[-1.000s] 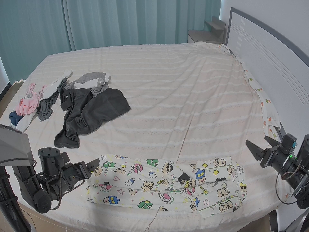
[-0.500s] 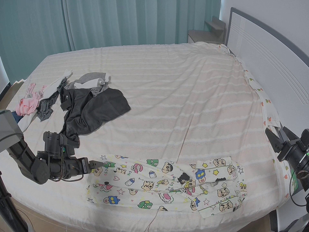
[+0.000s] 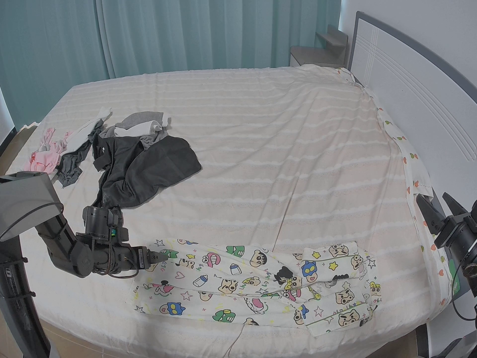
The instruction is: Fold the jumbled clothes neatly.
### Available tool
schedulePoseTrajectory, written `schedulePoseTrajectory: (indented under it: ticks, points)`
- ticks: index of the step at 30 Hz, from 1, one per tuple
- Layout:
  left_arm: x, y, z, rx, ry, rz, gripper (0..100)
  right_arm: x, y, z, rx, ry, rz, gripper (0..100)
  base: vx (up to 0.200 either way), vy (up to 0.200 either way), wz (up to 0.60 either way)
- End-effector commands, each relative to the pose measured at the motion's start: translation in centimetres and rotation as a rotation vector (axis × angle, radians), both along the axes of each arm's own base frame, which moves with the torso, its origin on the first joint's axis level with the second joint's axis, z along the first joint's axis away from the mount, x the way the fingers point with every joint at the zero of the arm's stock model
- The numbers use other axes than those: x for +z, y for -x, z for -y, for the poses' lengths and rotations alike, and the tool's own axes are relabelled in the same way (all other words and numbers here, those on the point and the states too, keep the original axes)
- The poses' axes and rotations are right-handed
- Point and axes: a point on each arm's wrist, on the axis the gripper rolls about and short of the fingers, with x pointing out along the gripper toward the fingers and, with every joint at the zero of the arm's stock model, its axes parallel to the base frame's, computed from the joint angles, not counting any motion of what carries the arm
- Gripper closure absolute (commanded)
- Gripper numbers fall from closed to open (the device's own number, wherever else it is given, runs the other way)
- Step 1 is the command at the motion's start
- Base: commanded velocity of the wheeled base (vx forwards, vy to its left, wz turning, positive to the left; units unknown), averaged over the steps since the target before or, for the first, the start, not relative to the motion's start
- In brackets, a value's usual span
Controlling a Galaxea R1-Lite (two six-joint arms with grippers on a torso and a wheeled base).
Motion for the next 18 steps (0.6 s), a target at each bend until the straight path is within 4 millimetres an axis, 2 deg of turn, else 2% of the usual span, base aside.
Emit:
schedulePoseTrajectory:
  ticks: [1,11,18]
  points:
    - [-2.2,-0.2,0.4,-0.013,-0.004,-0.062,0,-0.5,0.3,0.0,0.006,0.006,-0.033,0,0.0,0.0,0.0]
    - [-4.3,-1.2,1.0,-0.027,0.008,-0.036,0,-0.7,0.8,-0.3,0.035,0.012,-0.057,0,0.0,0.0,0.0]
    - [-4.7,-1.5,1.8,-0.057,0.017,-0.036,0,-0.7,0.8,-0.3,0.038,0.01,-0.057,0,0.0,0.0,0.0]
